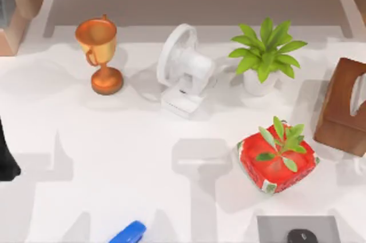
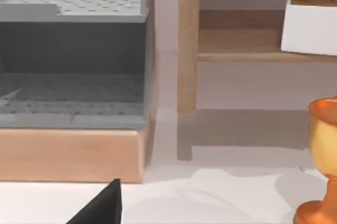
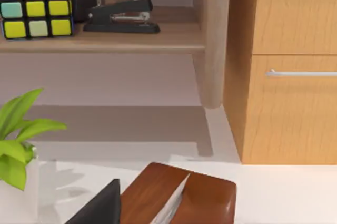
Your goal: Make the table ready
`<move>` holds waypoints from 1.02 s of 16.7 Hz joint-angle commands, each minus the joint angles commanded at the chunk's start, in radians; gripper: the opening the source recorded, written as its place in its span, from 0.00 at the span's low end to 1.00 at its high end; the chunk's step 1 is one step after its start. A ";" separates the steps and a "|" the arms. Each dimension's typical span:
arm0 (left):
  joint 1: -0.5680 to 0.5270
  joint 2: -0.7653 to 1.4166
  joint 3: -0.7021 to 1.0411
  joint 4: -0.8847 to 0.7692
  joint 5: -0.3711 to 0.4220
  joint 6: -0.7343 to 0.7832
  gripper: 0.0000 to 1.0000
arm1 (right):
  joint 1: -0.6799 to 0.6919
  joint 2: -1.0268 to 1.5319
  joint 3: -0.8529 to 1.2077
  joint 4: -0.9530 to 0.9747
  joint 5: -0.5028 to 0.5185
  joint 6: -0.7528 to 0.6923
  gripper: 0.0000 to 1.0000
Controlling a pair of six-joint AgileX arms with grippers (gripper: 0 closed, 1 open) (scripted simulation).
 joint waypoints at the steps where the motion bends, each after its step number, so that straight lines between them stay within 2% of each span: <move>1: -0.012 0.042 0.042 -0.005 -0.014 0.000 1.00 | 0.000 0.000 0.000 0.000 0.000 0.000 1.00; 6: -0.114 0.391 0.403 -0.037 -0.115 0.004 1.00 | 0.000 0.000 0.000 0.000 0.000 0.000 1.00; 17: -0.433 1.477 1.587 -0.098 -0.393 0.012 1.00 | 0.000 0.000 0.000 0.000 0.000 0.000 1.00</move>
